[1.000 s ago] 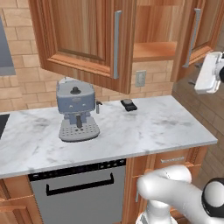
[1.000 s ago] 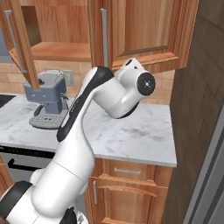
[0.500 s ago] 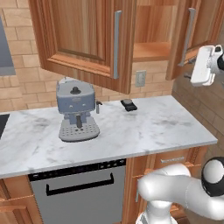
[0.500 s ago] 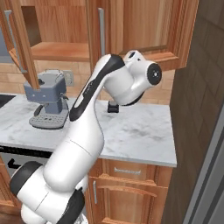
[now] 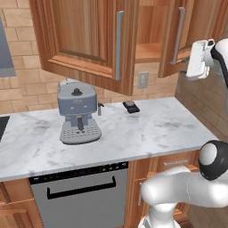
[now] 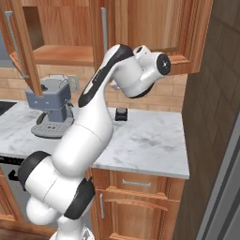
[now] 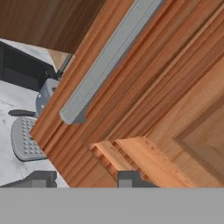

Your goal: Close all open cabinet doors.

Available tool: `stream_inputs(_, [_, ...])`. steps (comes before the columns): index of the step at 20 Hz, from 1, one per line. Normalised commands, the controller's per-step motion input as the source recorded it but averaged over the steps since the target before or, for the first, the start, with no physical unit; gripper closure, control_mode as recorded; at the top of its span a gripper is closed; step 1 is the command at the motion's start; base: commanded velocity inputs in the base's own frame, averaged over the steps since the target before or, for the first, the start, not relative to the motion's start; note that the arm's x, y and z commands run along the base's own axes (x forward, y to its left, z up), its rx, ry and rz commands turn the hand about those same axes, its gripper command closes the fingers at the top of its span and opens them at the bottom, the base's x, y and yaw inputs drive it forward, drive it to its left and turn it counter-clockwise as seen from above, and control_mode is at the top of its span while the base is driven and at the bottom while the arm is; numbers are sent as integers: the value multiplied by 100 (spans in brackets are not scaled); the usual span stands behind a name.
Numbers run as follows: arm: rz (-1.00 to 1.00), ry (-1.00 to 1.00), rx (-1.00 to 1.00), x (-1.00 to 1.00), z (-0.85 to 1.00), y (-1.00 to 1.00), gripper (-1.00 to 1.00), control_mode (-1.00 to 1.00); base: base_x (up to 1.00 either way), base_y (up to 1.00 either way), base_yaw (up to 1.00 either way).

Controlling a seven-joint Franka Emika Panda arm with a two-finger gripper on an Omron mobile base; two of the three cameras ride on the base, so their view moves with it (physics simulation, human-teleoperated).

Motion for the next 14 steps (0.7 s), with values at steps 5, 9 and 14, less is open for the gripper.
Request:
stream_inputs(5, [0, 0, -9, 51, -23, 28, -100, -100, 0, 0, 0])
stream_inputs(9, [0, 0, -10, 45, -28, 28, -100, -100, 0, 0, 0])
stream_inputs(14, [0, 0, -8, 44, -29, 25, -100, -100, 0, 0, 0])
